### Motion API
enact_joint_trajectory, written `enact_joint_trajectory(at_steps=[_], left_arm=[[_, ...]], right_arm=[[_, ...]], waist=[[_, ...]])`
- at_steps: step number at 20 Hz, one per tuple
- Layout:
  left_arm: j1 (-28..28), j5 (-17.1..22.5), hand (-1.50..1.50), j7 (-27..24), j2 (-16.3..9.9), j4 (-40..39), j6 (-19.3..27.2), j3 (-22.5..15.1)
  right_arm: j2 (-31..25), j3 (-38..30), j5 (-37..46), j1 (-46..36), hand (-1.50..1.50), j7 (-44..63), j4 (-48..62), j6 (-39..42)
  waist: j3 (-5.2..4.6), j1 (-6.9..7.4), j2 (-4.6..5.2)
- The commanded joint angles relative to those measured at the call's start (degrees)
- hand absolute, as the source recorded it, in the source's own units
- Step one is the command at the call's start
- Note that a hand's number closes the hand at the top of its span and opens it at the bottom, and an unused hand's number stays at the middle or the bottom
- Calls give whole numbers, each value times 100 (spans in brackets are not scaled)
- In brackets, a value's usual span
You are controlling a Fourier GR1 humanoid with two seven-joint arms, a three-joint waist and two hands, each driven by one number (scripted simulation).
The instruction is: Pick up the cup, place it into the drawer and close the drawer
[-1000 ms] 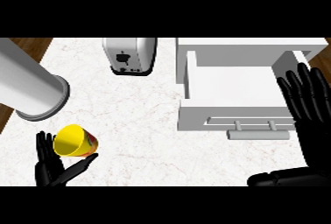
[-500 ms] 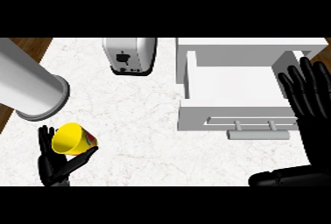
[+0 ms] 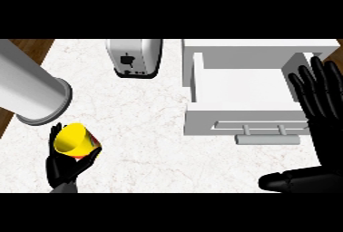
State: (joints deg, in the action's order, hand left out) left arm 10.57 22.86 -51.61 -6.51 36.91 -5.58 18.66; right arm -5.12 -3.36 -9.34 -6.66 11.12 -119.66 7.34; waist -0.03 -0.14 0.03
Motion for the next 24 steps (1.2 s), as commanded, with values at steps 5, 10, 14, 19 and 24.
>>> enact_joint_trajectory(at_steps=[5, 10, 14, 19, 24], left_arm=[[472, 16, 150, -727, -180, -786, -685, 7], [-44, -69, 150, -885, -105, 89, -43, -56], [564, -533, 150, -756, 17, -116, -314, -580], [666, -711, 150, -762, -66, -166, -640, -817], [662, -544, 150, -458, -181, 521, -1028, -917]], right_arm=[[147, 122, 196, 85, -150, -294, 209, -37], [-64, -192, -92, 69, -150, 33, -23, 19], [84, 53, 129, 241, -150, -379, 123, 90], [-33, -52, 13, 84, -150, -70, 49, 75], [-26, -105, -37, 15, -150, 219, -253, -92]], waist=[[-1, -11, 5], [6, 36, -13], [4, 0, -5], [2, -3, -3], [4, 30, -20]])
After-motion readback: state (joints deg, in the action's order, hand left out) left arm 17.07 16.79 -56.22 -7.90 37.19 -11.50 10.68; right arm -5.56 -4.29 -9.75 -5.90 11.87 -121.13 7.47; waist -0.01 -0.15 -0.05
